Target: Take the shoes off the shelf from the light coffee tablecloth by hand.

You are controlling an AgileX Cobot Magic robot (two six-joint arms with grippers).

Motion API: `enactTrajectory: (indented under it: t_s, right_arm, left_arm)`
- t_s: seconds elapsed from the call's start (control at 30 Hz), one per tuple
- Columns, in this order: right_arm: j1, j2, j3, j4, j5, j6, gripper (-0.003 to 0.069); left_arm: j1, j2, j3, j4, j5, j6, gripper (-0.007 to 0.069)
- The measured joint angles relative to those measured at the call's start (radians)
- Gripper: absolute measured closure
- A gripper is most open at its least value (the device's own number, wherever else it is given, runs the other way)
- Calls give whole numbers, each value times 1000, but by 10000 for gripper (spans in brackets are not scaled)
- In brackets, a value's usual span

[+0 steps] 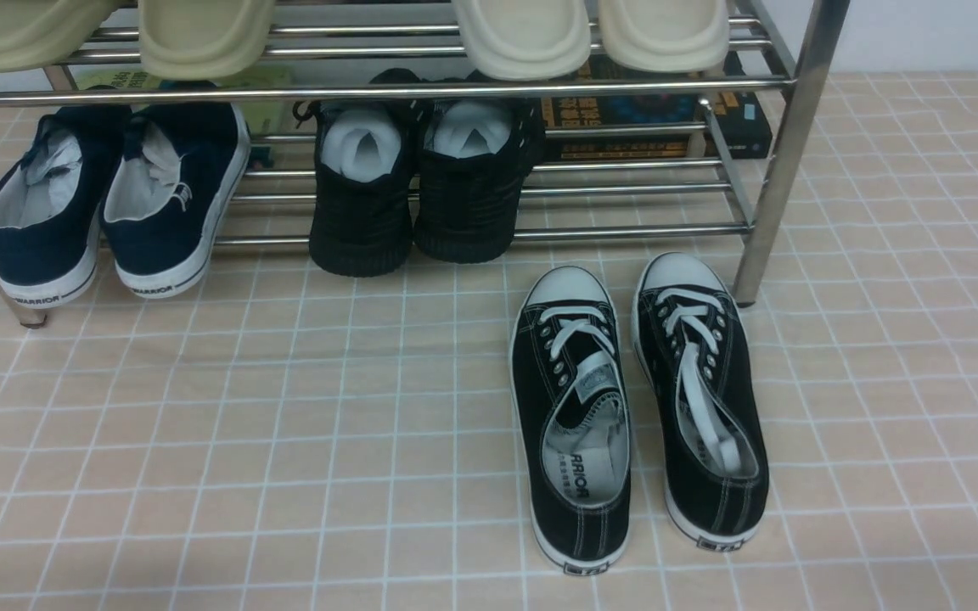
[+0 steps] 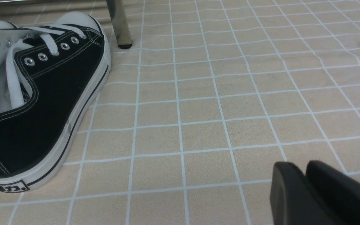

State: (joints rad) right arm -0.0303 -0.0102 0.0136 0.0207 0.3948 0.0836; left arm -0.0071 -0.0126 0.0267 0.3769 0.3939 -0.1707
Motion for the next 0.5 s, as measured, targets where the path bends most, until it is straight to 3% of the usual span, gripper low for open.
enactTrajectory:
  t_s: [0.5]
  right_arm:
    - [0,0,0,0,0,0,545]
  left_arm:
    - [0,0,0,0,0,0,384]
